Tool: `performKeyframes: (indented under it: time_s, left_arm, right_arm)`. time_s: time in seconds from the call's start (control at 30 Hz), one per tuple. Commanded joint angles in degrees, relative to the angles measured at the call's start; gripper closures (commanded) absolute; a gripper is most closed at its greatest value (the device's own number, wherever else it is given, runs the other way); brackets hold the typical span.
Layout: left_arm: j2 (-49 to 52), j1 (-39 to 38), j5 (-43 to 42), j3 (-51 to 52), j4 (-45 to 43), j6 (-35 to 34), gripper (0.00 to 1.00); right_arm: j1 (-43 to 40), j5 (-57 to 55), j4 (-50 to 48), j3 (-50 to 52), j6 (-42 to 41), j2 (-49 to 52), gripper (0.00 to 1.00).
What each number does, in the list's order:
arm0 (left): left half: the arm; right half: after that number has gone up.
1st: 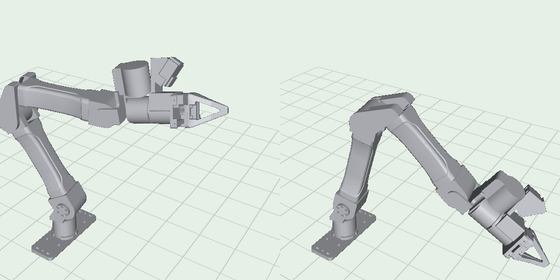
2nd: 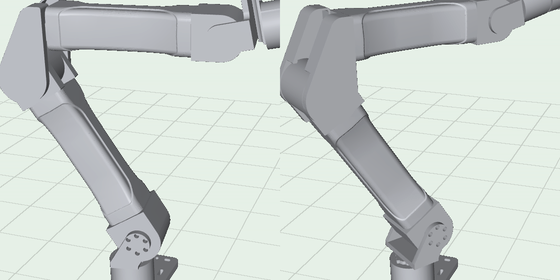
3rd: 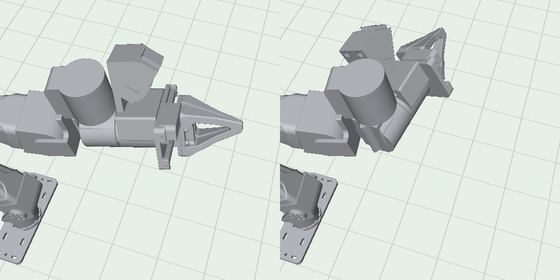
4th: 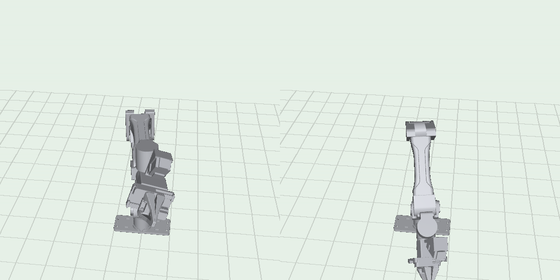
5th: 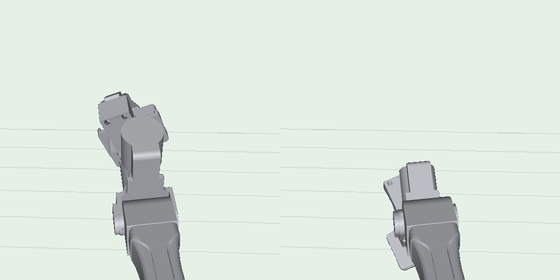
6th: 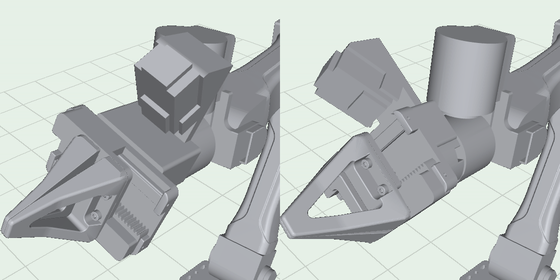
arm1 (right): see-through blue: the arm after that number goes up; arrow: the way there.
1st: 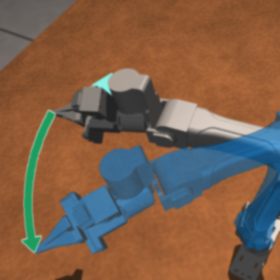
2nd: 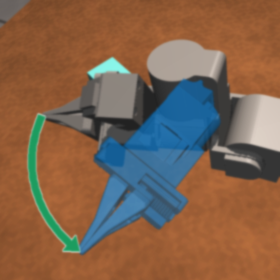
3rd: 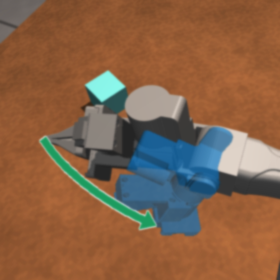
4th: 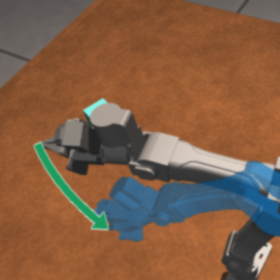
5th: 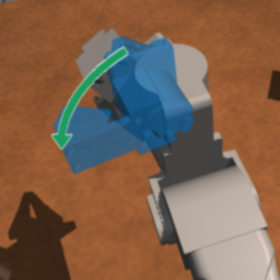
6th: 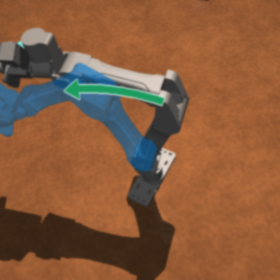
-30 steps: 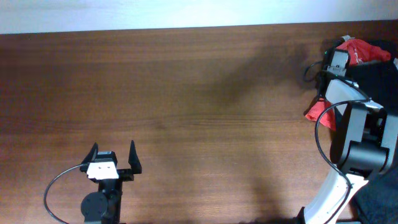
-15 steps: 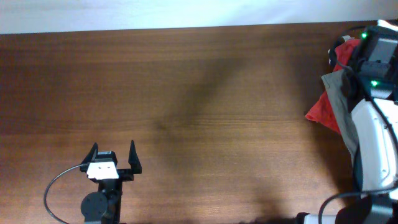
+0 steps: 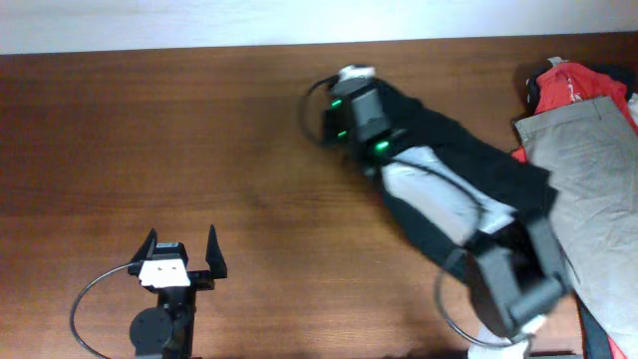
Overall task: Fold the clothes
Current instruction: 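Drag the black pants left and lay them flat on the table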
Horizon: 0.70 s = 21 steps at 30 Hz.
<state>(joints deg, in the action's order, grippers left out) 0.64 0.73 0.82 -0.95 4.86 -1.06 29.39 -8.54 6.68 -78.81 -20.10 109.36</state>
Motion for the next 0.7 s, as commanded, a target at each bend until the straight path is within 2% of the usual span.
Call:
performKeyframes:
  time_s: [0.0,0.1,0.2,0.23,0.27,0.3,0.33,0.37,0.4,0.47,0.5,0.57,0.63,0.67]
  left_arm:
    - [-0.3,0.2,-0.5,0.4,-0.1,0.7,0.01]
    - [-0.3,0.2,-0.5,0.4,-0.1,0.7,0.01]
    - [-0.3,0.2,-0.5,0.4,-0.1,0.7,0.01]
    - [-0.3,0.2,-0.5,0.4,-0.1,0.7,0.01]
    - [-0.3,0.2,-0.5,0.4,-0.1,0.7,0.01]
    - [-0.3,0.2,-0.5,0.4,-0.1,0.7,0.01]
    - [-0.3,0.2,-0.5,0.4,-0.1,0.7,0.01]
    - [-0.3,0.2,-0.5,0.4,-0.1,0.7,0.01]
    - [-0.3,0.2,-0.5,0.4,-0.1,0.7,0.01]
    - [-0.3,0.2,-0.5,0.4,-0.1,0.7,0.01]
    - [-0.3,0.2,-0.5,0.4,-0.1,0.7,0.01]
    - [-0.3,0.2,-0.5,0.4,-0.1,0.7,0.01]
    - [-0.3,0.2,-0.5,0.4,-0.1,0.7,0.01]
    - [-0.3,0.2,-0.5,0.4,-0.1,0.7,0.01]
  right_arm:
    - [8.6,11.8,-6.6,-1.2,-9.2,5.6,0.96]
    - [15.1,14.7,-8.9,-1.6,-9.3,6.4,0.96]
    - [17.6,19.3,-8.6,-3.5,-9.3,6.4,0.94]
    - [17.8,19.5,-7.8,-4.7,-9.3,6.4,0.73]
    - [17.5,19.5,-6.6,-6.1,-9.0,6.4,0.65]
    - [17.0,19.5,-5.1,-7.5,-8.9,6.4,0.64]
    - [16.2,19.5,-2.2,-9.7,-8.9,6.2,0.56]
    - [15.1,19.5,0.9,-11.8,-7.3,5.7,0.48]
    - [13.6,18.5,5.4,-14.6,-5.2,4.9,0.34]
    - [9.4,14.1,16.8,-21.0,-5.2,3.7,0.34]
    - [5.1,12.3,26.4,-26.3,-5.2,3.2,0.32]
    - [-1.9,12.3,37.4,-31.2,-5.2,3.1,0.28]
    - [-8.9,12.3,47.8,-32.3,-5.2,3.1,0.07]
    - [-12.3,12.3,53.9,-32.2,-4.8,3.3,0.04]
